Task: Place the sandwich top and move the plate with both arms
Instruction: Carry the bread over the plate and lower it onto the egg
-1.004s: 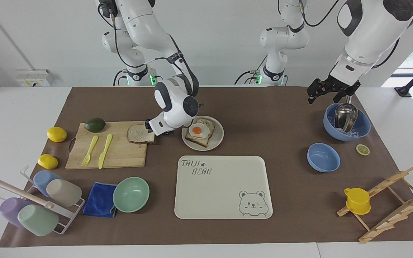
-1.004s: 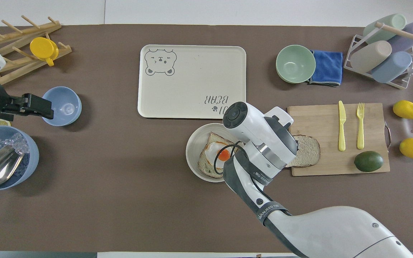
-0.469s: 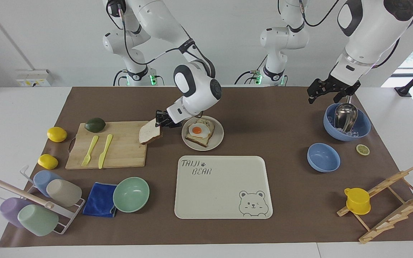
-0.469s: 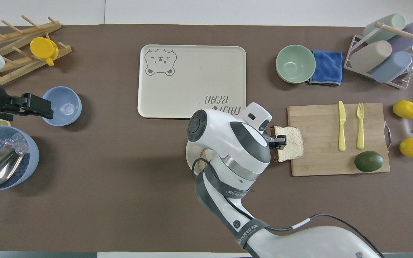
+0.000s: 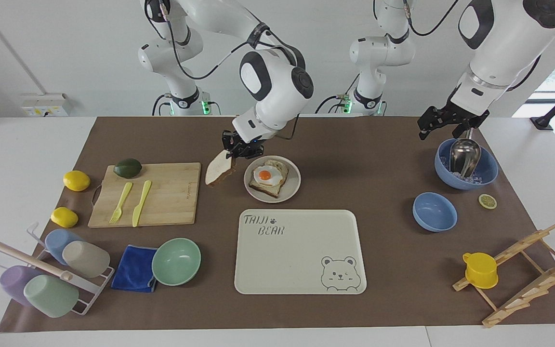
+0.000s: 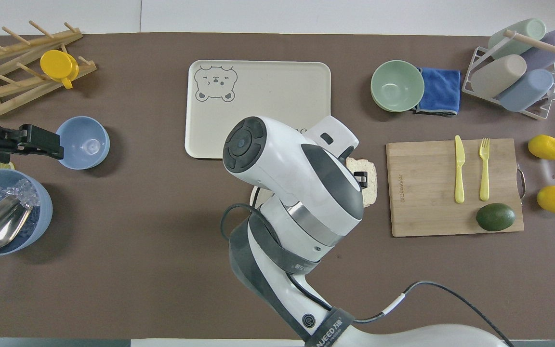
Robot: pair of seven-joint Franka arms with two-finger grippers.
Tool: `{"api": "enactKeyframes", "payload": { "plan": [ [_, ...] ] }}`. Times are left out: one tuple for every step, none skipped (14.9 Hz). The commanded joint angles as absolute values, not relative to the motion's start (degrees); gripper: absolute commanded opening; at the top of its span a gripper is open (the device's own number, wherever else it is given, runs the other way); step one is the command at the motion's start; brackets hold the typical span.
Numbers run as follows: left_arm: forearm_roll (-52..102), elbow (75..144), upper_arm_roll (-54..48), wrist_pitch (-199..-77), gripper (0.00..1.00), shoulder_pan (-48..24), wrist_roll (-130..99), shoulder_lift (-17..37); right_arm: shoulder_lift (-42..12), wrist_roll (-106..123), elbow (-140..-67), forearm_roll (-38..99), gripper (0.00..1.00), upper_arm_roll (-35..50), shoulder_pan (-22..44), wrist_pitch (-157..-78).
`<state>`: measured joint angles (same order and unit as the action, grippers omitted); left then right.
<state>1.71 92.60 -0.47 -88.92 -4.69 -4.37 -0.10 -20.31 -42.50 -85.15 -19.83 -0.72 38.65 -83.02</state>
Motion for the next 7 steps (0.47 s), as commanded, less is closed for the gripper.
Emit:
{"api": "enactKeyframes", "payload": {
  "plan": [
    [1.0,93.2,-0.8,-89.0,1.0,-3.4,-3.9,-1.1,-22.4,-42.4,-82.4,-17.7,0.0,1.2,38.9,-84.0],
    [1.0,93.2,-0.8,-89.0,1.0,-3.1,-3.8,-1.1,-22.8,-42.7,-82.0,-17.0,0.0,2.7,38.9,-84.3],
    [1.0,93.2,-0.8,-89.0,1.0,-2.8,-3.8,-1.1,-22.8,-43.6,-82.1,-14.2,0.0,3.4,38.8,-85.2],
    [1.0,93.2,-0.8,-89.0,1.0,-2.7,-3.8,-1.1,-22.8,-43.9,-82.2,-12.4,0.0,3.5,38.8,-86.6],
    [1.0,93.2,-0.8,-89.1,1.0,-2.6,-3.8,-1.1,-22.8,-44.0,-82.9,-12.0,0.0,3.5,39.1,-87.3],
    [1.0,93.2,-0.8,-89.1,1.0,-2.6,-3.8,-1.1,-22.9,-43.9,-83.2,-12.0,0.0,3.6,38.9,-87.4],
    [1.0,93.2,-0.8,-89.1,1.0,-2.5,-3.8,-1.1,-22.9,-43.9,-83.4,-11.3,0.0,3.6,38.8,-87.9]
  ]
}}
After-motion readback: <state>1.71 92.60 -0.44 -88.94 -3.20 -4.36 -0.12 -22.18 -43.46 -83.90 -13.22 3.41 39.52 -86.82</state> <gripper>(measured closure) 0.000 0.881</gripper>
